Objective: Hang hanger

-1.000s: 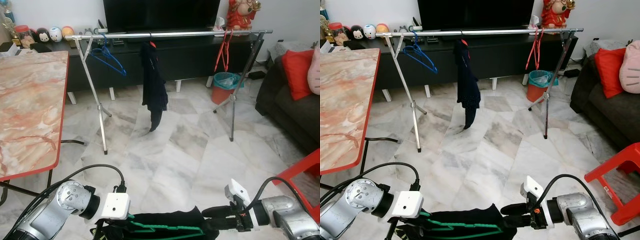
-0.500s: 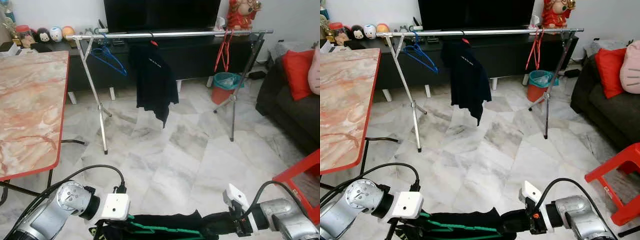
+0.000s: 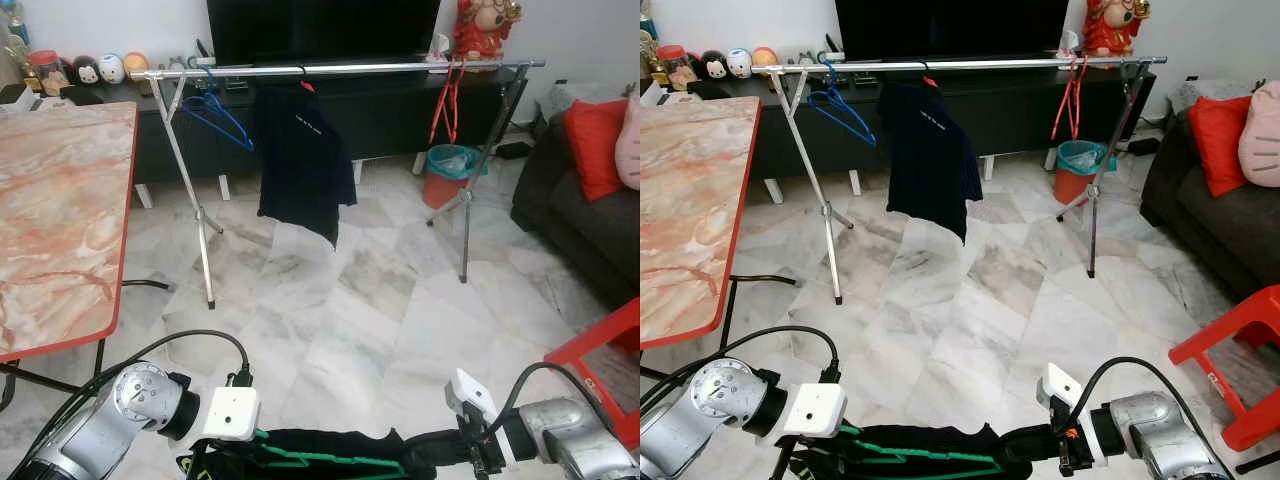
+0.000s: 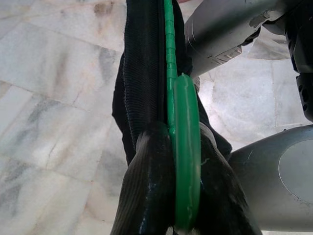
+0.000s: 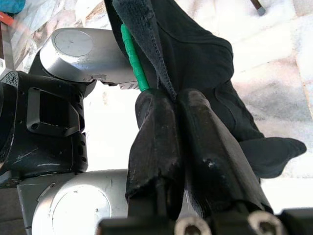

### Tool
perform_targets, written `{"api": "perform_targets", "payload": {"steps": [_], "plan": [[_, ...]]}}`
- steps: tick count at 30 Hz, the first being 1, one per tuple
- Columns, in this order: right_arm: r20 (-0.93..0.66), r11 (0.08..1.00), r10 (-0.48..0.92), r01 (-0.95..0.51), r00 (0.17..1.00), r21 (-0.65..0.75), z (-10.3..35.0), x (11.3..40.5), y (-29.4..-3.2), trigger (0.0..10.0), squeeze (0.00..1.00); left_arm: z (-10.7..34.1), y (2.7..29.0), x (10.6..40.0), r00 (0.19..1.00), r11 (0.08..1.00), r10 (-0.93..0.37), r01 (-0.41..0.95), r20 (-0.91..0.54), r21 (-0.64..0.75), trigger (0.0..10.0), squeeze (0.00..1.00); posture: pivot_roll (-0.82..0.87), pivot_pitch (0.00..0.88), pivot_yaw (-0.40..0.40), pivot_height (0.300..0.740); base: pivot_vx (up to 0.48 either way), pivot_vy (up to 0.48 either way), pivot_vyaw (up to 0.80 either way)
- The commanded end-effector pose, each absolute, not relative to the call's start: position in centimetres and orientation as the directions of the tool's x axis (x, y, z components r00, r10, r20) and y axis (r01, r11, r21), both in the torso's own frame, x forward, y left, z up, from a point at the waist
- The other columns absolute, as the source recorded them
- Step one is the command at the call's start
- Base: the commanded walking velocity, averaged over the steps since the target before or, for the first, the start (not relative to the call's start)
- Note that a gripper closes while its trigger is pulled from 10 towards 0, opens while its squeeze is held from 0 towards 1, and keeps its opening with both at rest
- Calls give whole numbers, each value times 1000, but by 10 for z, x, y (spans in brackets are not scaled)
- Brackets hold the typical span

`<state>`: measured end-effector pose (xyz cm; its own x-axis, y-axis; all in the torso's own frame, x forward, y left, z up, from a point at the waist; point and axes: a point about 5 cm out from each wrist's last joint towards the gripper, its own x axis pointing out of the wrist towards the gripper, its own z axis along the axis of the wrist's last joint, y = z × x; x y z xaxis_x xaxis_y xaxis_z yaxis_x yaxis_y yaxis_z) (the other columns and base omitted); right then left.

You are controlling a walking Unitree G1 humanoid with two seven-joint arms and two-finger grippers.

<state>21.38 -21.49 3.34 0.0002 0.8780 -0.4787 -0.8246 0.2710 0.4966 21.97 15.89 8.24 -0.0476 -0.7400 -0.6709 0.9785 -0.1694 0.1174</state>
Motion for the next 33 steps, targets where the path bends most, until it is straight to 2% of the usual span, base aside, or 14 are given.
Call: {"api": "perform_targets", "payload": {"steps": [1, 6, 10, 14, 15, 17, 18, 21, 23, 25, 27, 28, 32, 33], "plan": [[-482, 259, 876, -831, -13, 492, 35, 214, -214, 0, 0, 87, 156, 221, -47, -176, -752, 976, -658, 132, 10000, 0, 6, 0, -58, 740, 0, 0, 0], [-500, 257, 866, -842, -17, 474, 36, 215, -214, 0, 0, 85, 163, 217, -55, -191, -735, 973, -676, 129, 10000, 0, 3, 0, -56, 740, 0, 0, 0], [-517, 253, 856, -852, -25, 459, 37, 216, -214, 0, 0, 81, 172, 221, -5, -172, -698, 972, -716, 161, 10000, 0, 7, 0, -56, 740, 0, 0, 0], [-527, 244, 849, -860, -33, 448, 37, 218, -214, 0, 0, 74, 179, 236, 129, -164, -621, 943, -773, 289, 10000, 0, 5, 0, -59, 740, 0, 0, 0], [-527, 244, 849, -860, -33, 448, 37, 218, -214, 0, 0, 74, 179, 236, 129, -164, -621, 943, -773, 289, 10000, 0, 5, 0, -59, 740, 0, 0, 0], [-528, 241, 848, -863, -35, 444, 38, 219, -213, 0, 0, 73, 180, 246, 219, -132, -590, 923, -777, 361, 10000, 0, 6, 0, -60, 740, 0, 0, 0], [-531, 240, 847, -866, -34, 439, 39, 220, -213, 0, 0, 71, 183, 254, 294, -115, -543, 902, -787, 416, 10000, 0, 3, 0, -60, 740, 0, 0, 0], [-534, 237, 845, -869, -37, 435, 40, 220, -213, 0, 0, 69, 184, 261, 356, -105, -515, 876, -779, 470, 10000, 0, 2, 0, -61, 740, 0, 0, 0], [-535, 236, 844, -869, -38, 434, 40, 220, -214, 0, 0, 69, 183, 261, 355, -118, -521, 871, -776, 477, 10000, 0, 3, 0, -61, 740, 0, 0, 0], [-547, 235, 836, -871, -46, 431, 39, 220, -215, 0, 0, 67, 183, 256, 317, -218, -530, 846, -787, 487, 10000, 0, 1, 0, -63, 740, 0, 0, 0], [-556, 235, 830, -872, -50, 429, 39, 219, -216, 0, 0, 67, 183, 254, 306, -250, -531, 834, -790, 491, 10000, 0, 1, 0, -62, 740, 0, 0, 0], [-576, 233, 815, -875, -61, 423, 37, 218, -218, 0, 0, 69, 184, 251, 277, -327, -548, 798, -789, 507, 10000, 0, 2, 0, -63, 740, 0, 0, 0], [-586, 232, 807, -876, -69, 422, 37, 217, -220, 0, 0, 71, 188, 249, 262, -376, -564, 763, -783, 526, 10000, 0, 4, 0, -65, 740, 0, 0, 0], [-592, 229, 802, -877, -75, 422, 36, 217, -220, 0, 0, 71, 194, 246, 242, -431, -549, 738, -800, 519, 10000, 0, 4, 0, -65, 740, 0, 0, 0]]}}
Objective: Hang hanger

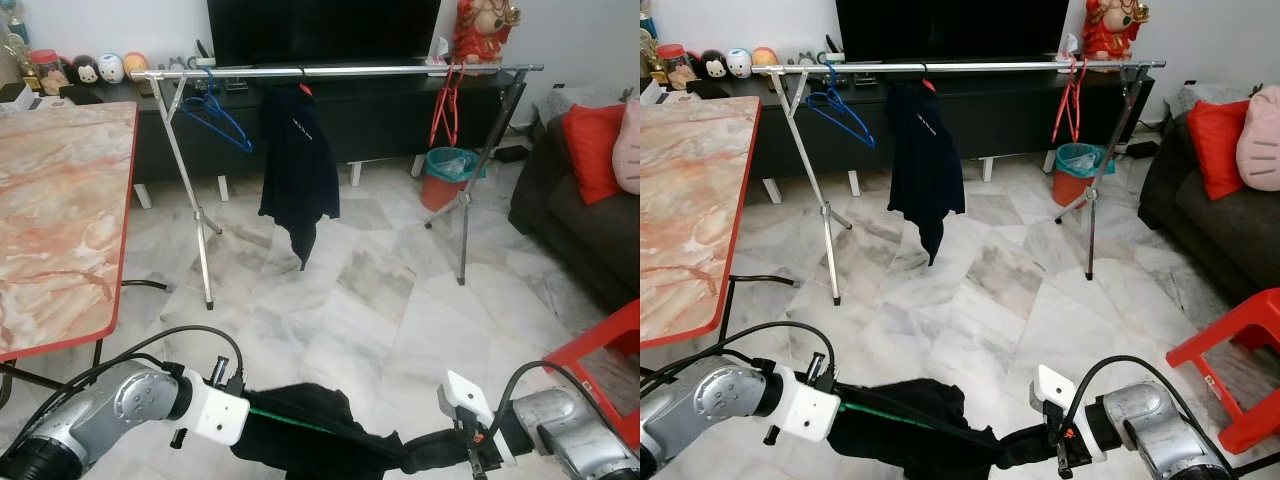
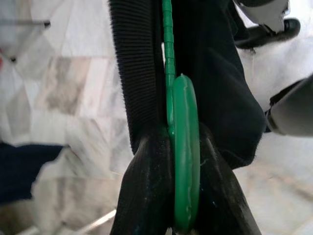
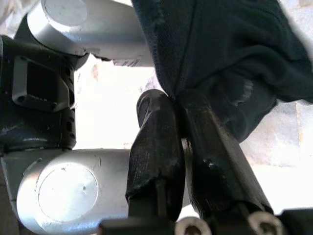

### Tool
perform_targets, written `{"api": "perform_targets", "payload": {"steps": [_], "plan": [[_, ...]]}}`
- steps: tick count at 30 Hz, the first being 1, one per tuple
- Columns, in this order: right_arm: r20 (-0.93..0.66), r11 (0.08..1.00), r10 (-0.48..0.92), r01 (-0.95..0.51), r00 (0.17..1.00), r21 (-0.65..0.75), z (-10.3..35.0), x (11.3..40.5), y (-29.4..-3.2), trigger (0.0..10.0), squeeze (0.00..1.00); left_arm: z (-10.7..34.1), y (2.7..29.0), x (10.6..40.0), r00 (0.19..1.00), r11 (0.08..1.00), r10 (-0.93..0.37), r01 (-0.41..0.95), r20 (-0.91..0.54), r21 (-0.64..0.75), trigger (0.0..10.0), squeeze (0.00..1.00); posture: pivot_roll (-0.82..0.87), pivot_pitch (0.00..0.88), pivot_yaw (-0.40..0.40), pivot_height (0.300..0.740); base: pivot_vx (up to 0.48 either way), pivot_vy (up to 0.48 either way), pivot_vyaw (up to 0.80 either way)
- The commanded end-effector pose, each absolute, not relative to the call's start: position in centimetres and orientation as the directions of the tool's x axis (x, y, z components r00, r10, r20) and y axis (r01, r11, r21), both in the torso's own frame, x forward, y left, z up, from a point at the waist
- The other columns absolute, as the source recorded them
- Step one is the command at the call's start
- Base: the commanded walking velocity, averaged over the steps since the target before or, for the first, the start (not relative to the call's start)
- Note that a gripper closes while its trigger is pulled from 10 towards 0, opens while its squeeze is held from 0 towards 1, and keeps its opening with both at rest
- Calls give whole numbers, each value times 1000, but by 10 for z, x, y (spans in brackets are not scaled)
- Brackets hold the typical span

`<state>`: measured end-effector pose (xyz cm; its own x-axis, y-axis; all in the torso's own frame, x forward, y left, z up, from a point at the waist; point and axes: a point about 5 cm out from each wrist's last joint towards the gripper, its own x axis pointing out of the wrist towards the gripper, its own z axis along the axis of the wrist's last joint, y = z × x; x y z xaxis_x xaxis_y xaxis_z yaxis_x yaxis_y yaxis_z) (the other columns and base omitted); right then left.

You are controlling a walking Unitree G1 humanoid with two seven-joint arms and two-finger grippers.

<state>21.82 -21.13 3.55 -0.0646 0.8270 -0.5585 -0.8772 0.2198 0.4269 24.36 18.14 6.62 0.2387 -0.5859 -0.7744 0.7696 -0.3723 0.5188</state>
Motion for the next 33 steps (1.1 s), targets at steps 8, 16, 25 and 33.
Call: {"api": "perform_targets", "payload": {"steps": [8, 16, 25, 33], "plan": [[-607, 223, 789, -877, -93, 425, 34, 214, -222, 0, 0, 83, 193, 242, 210, -376, -682, 721, -700, 582, 10000, 0, 9, 0, -69, 740, 0, 0, 0], [-613, 225, 785, -880, -91, 419, 34, 216, -222, 0, 0, 73, 212, 244, 202, -525, -559, 664, -804, 532, 10000, 0, 8, 0, -67, 740, 0, 0, 0], [-593, 222, 801, -882, -79, 417, 37, 218, -219, 0, 0, 63, 216, 242, 175, -649, -439, 616, -881, 446, 10000, 0, 8, 0, -67, 740, 0, 0, 0], [-572, 228, 818, -880, -60, 418, 38, 220, -216, 0, 0, 57, 216, 246, 211, -693, -373, 583, -903, 423, 10000, 0, 10, 0, -68, 740, 0, 0, 0]]}}
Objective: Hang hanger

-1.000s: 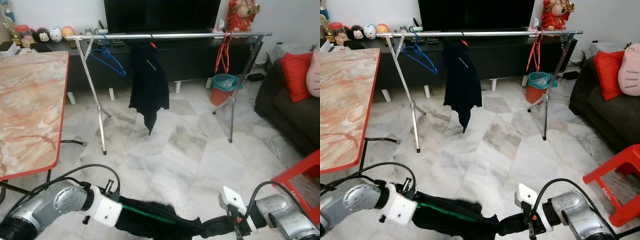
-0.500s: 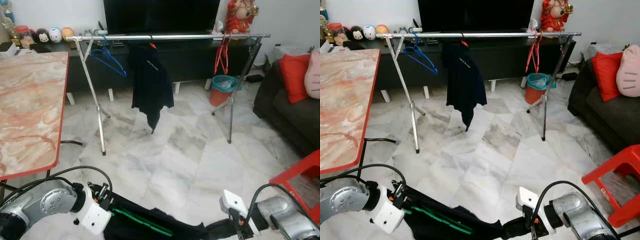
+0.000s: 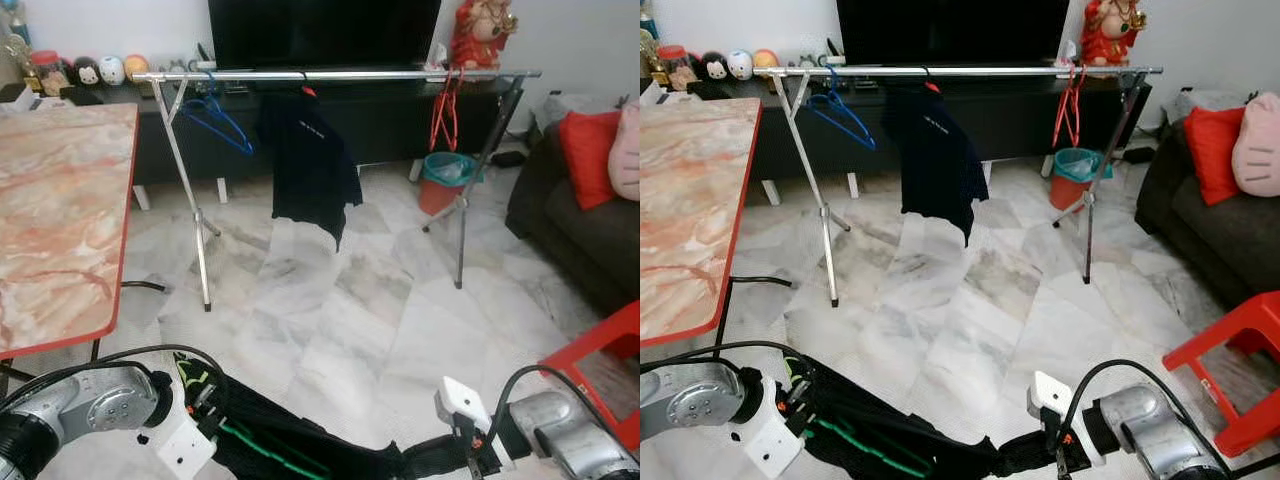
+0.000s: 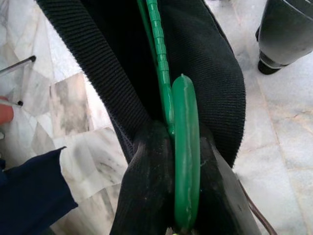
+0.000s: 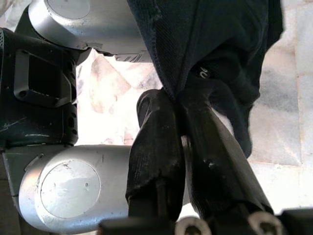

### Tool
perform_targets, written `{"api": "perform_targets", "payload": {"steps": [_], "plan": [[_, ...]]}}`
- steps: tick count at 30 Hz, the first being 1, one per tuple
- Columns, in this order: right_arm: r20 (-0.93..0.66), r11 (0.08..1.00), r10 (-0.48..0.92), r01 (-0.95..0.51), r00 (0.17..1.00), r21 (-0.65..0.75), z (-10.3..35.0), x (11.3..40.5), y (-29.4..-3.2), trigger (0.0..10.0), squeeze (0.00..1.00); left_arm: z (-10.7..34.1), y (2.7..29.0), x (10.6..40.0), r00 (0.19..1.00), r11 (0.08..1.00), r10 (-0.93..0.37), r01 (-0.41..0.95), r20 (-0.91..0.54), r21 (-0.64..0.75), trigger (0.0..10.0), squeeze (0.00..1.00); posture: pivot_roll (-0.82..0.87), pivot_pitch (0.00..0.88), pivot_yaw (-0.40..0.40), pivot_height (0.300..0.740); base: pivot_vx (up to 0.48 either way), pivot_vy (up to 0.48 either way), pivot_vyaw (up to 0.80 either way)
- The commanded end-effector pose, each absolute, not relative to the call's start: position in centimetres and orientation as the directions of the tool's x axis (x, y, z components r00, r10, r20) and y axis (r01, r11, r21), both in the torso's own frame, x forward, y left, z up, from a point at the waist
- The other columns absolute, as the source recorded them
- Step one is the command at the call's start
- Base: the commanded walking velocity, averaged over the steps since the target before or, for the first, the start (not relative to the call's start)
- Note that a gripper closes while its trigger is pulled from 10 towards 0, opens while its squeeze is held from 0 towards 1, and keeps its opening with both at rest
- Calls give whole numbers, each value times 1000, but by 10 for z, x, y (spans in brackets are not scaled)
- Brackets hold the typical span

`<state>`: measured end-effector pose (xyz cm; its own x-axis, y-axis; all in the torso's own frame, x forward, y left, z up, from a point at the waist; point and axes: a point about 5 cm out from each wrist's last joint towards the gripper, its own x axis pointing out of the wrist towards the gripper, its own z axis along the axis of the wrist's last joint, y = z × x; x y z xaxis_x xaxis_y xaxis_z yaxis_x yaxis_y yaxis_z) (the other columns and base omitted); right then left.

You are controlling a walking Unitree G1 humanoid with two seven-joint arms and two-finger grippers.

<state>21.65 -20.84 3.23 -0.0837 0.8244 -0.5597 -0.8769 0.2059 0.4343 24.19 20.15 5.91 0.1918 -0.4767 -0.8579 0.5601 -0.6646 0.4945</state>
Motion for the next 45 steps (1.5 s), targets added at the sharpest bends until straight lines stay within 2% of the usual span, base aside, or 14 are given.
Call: {"api": "perform_targets", "payload": {"steps": [1, 4, 7, 10, 13, 14, 20, 25, 31, 35, 39, 41, 43, 45], "plan": [[-569, 229, 820, -880, -56, 417, 38, 221, -215, 0, 0, 56, 217, 245, 211, -700, -361, 583, -908, 414, 10000, 0, 10, 0, -67, 740, 0, 0, 0], [-564, 233, 824, -880, -47, 413, 39, 223, -214, 0, 0, 54, 218, 245, 219, -710, -329, 584, -918, 394, 10000, 0, 9, 0, -68, 740, 0, 0, 0], [-547, 232, 836, -880, -38, 415, 41, 224, -212, 0, 0, 49, 215, 250, 294, -639, -316, 637, -902, 431, 10000, 0, 8, 0, -67, 740, 0, 0, 0], [-544, 227, 838, -878, -44, 421, 38, 223, -209, 0, 0, 47, 207, 258, 389, -469, -373, 704, -842, 533, 10000, 0, 10, 0, -69, 740, 0, 0, 0], [-546, 223, 836, -876, -54, 428, 36, 221, -209, 0, 0, 49, 203, 260, 412, -396, -411, 723, -814, 566, 10000, 0, 10, 0, -69, 740, 0, 0, 0], [-549, 223, 834, -874, -58, 431, 34, 219, -209, 0, 0, 50, 200, 261, 424, -326, -450, 741, -786, 587, 10000, 0, 13, 0, -68, 740, 0, 0, 0], [-550, 220, 833, -872, -66, 438, 33, 217, -208, 0, 0, 50, 205, 261, 420, -437, -381, 704, -824, 561, 10000, 0, 11, 0, -68, 740, 0, 0, 0], [-561, 211, 824, -872, -84, 441, 29, 215, -207, 0, 0, 58, 193, 269, 469, -323, -416, 724, -779, 609, 10000, 0, 13, 0, -69, 740, 0, 0, 0], [-565, 211, 820, -868, -94, 450, 24, 211, -206, 0, 0, 55, 190, 265, 456, -292, -441, 742, -773, 604, 10000, 0, 16, 0, -68, 740, 0, 0, 0], [-563, 211, 821, -868, -93, 451, 24, 210, -206, 0, 0, 52, 192, 252, 346, -529, -435, 649, -831, 547, 10000, 0, 17, 0, -67, 740, 0, 0, 0], [-567, 226, 821, -871, -72, 437, 24, 212, -207, 0, 0, 52, 195, 248, 307, -587, -421, 625, -854, 514, 10000, 0, 15, 0, -68, 740, 0, 0, 0], [-571, 233, 818, -871, -65, 433, 25, 215, -210, 0, 0, 54, 192, 242, 245, -609, -480, 599, -843, 520, 10000, 0, 18, 0, -71, 740, 0, 0, 0], [-571, 236, 819, -869, -63, 434, 26, 216, -211, 0, 0, 55, 191, 239, 226, -606, -506, 594, -833, 529, 10000, 0, 17, 0, -70, 740, 0, 0, 0], [-574, 235, 816, -870, -66, 434, 26, 216, -212, 0, 0, 59, 184, 240, 259, -474, -610, 639, -749, 606, 10000, 0, 15, 0, -70, 740, 0, 0, 0]]}}
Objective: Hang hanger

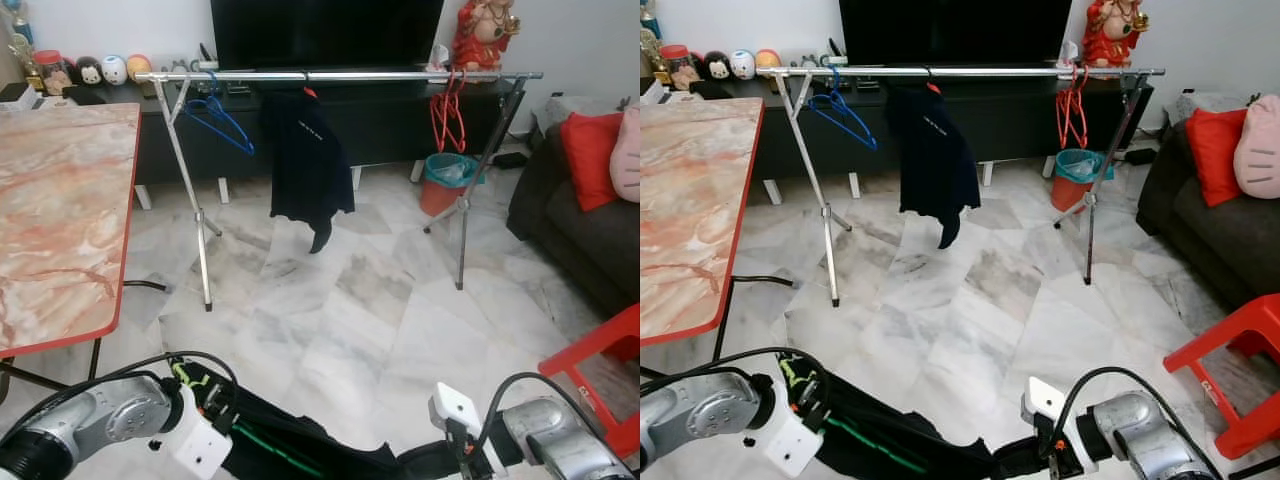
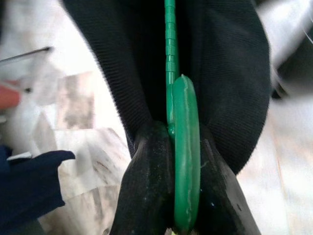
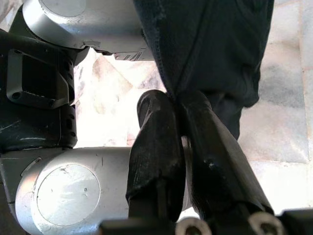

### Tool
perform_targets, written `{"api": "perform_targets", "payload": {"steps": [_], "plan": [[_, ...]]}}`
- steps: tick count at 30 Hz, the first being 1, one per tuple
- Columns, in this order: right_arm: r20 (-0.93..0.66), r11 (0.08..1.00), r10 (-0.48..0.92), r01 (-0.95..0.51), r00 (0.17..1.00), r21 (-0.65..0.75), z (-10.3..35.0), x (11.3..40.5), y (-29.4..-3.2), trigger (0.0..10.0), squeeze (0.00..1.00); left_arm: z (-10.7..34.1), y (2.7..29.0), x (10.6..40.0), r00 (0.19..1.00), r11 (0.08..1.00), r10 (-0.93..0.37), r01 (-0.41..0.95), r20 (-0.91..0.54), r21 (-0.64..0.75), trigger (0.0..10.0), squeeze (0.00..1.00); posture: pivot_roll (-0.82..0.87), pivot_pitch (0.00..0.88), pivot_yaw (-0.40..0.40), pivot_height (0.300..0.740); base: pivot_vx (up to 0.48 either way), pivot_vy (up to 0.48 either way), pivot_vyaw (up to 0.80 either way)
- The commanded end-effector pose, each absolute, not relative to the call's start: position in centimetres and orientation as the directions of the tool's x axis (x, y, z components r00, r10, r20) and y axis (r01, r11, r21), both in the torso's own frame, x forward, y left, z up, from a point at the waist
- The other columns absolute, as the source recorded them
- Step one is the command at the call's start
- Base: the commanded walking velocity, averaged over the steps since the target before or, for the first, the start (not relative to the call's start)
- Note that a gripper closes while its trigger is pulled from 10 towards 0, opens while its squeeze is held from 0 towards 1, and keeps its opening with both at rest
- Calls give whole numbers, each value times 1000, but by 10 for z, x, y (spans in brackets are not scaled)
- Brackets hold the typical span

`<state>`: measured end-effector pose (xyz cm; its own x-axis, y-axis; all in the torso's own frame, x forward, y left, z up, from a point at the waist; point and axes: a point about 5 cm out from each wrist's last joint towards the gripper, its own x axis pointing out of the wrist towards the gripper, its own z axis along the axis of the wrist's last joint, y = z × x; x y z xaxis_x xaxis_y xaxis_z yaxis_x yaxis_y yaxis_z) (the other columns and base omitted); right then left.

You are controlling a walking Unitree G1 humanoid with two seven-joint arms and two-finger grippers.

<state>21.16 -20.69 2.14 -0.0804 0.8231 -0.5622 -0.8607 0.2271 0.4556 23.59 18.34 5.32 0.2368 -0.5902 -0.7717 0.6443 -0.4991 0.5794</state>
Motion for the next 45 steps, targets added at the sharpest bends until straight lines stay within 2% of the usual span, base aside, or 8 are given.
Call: {"api": "perform_targets", "payload": {"steps": [1, 4, 8, 17, 20, 29, 35, 45], "plan": [[-575, 235, 816, -869, -68, 436, 26, 215, -212, 0, 0, 62, 182, 241, 279, -405, -653, 657, -704, 636, 10000, 0, 18, 0, -70, 740, 0, 0, 0], [-576, 230, 814, -868, -77, 441, 23, 212, -212, 0, 0, 68, 180, 243, 293, -319, -705, 682, -646, 658, 10000, 0, 18, 0, -70, 740, 0, 0, 0], [-577, 224, 812, -866, -88, 447, 21, 210, -210, 0, 0, 70, 182, 242, 275, -289, -731, 704, -624, 649, 10000, 0, 21, 0, -71, 740, 0, 0, 0], [-581, 236, 811, -869, -70, 434, 21, 212, -209, 0, 0, 61, 196, 242, 244, -449, -600, 686, -762, 573, 10000, 0, 20, 0, -71, 740, 0, 0, 0], [-582, 236, 810, -870, -69, 432, 21, 213, -210, 0, 0, 60, 199, 243, 247, -463, -575, 689, -780, 558, 10000, 0, 19, 0, -71, 740, 0, 0, 0], [-586, 244, 808, -871, -59, 426, 21, 216, -212, 0, 0, 54, 208, 251, 330, -423, -469, 731, -819, 536, 10000, 0, 21, 0, -73, 740, 0, 0, 0], [-585, 240, 809, -872, -64, 427, 20, 216, -211, 0, 0, 51, 208, 251, 330, -427, -447, 738, -831, 523, 10000, 0, 22, 0, -74, 740, 0, 0, 0], [-581, 234, 812, -875, -64, 423, 21, 216, -209, 0, 0, 46, 209, 253, 366, -352, -387, 790, -846, 503, 10000, 0, 20, 0, -74, 740, 0, 0, 0]]}}
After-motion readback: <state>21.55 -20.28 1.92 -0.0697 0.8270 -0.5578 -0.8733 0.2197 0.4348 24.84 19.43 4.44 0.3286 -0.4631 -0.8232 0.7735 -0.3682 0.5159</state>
